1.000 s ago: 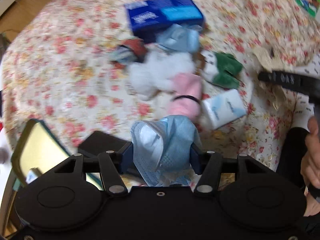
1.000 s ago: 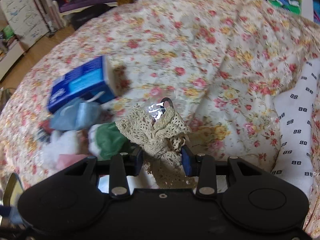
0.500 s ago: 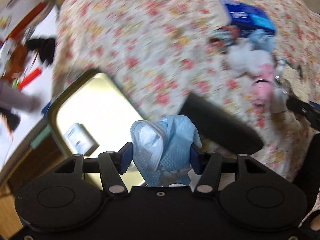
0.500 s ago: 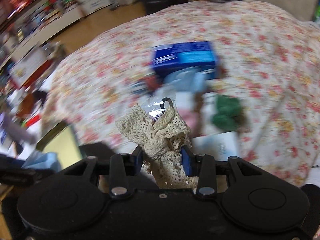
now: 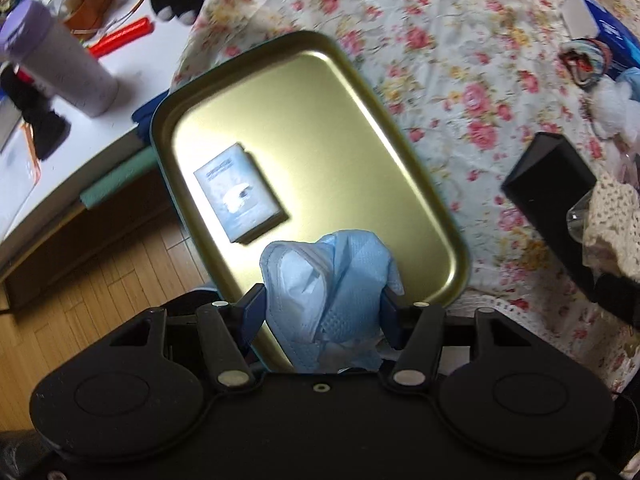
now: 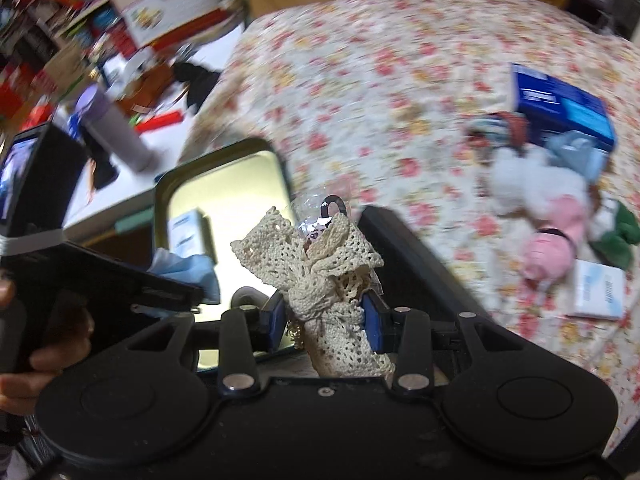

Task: Organize soft objects
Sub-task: 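Carry the mask and lace cloth to the gold tray and release them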

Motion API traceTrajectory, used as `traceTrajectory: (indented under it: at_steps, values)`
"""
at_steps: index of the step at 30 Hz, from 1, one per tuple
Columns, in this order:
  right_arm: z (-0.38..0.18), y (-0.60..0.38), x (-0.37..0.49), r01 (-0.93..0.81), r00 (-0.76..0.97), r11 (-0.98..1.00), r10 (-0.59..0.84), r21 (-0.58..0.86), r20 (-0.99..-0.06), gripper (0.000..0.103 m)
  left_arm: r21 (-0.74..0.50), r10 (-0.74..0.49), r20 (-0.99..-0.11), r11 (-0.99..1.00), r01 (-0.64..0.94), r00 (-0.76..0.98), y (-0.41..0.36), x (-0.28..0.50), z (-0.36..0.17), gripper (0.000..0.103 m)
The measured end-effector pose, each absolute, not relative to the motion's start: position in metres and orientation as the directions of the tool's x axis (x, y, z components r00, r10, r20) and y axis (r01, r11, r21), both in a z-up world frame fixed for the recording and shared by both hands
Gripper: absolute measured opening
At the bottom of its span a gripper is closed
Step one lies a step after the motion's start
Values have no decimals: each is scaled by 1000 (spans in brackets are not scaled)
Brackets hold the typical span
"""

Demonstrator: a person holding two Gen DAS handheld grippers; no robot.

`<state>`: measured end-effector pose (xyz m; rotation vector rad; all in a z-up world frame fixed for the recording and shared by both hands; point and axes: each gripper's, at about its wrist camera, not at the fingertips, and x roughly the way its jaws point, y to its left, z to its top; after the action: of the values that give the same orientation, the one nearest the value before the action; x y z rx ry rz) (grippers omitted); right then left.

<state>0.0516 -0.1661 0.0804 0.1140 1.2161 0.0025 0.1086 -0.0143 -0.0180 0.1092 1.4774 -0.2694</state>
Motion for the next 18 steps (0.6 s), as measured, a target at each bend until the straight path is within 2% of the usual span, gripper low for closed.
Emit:
traceTrajectory:
  at_steps: [10, 18]
  values:
    - [57, -123, 100, 19, 292, 996, 80, 90, -953, 37, -78, -98, -990, 980, 184, 105, 5, 96, -44, 55]
    - [38, -117, 129, 36, 253, 995, 84, 96, -964, 38, -63, -84, -984, 989, 134, 158, 11, 93, -45, 55]
